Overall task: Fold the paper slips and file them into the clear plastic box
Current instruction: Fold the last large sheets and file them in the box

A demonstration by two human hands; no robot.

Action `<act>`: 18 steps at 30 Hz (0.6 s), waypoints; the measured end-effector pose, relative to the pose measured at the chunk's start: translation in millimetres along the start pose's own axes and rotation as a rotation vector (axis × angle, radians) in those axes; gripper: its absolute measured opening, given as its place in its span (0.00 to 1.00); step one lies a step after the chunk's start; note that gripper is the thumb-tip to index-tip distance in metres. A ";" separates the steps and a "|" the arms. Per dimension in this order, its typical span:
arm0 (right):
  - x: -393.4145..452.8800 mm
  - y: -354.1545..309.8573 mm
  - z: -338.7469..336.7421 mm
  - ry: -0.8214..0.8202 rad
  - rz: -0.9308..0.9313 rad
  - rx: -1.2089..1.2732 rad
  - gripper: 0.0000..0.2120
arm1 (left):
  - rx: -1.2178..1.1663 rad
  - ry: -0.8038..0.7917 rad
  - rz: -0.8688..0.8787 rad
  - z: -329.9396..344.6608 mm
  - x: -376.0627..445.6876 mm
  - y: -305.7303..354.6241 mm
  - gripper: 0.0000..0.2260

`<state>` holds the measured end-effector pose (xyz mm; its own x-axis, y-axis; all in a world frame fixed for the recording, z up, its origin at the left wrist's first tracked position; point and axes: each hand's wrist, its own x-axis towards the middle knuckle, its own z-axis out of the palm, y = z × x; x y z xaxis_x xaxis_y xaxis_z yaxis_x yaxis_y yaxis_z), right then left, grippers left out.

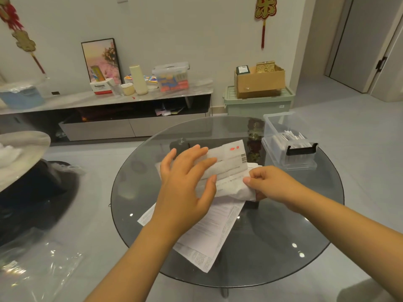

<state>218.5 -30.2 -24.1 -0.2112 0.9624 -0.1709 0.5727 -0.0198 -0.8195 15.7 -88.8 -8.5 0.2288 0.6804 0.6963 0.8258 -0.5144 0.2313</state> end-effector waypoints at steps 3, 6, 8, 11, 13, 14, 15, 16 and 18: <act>0.2 0.2 -3.1 0.031 0.060 0.064 0.13 | -0.007 -0.057 0.032 6.2 -1.1 -0.5 0.15; 2.6 1.8 -7.3 0.052 0.114 0.138 0.16 | 0.024 -0.184 0.042 18.7 -6.1 -0.6 0.16; 3.2 2.7 -8.8 0.051 0.142 0.161 0.17 | 0.047 -0.276 0.027 26.4 -9.2 -0.1 0.19; 1.8 4.1 -8.6 0.054 0.172 0.145 0.15 | 0.092 -0.380 0.016 36.0 -10.8 0.5 0.24; 0.0 4.0 -8.2 0.061 0.176 0.106 0.13 | 0.122 -0.356 0.007 38.3 -7.3 -1.9 0.24; -0.8 3.8 -8.2 0.070 0.174 0.091 0.13 | 0.117 -0.306 -0.047 36.6 -3.8 -3.6 0.24; -1.2 4.2 -9.0 0.078 0.171 0.084 0.12 | 0.090 -0.266 -0.147 34.0 0.7 -6.4 0.24; -1.9 4.5 -9.4 0.086 0.168 0.080 0.13 | 0.038 -0.245 -0.276 30.9 4.3 -11.0 0.24; -2.1 5.7 -9.4 0.100 0.163 0.071 0.14 | -0.122 -0.250 -0.506 24.9 8.7 -19.5 0.25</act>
<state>229.6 -29.8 -23.3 -0.0383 0.9670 -0.2519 0.5346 -0.1931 -0.8227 14.4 -59.9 -24.0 -0.0522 0.9525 0.3001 0.8021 -0.1391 0.5808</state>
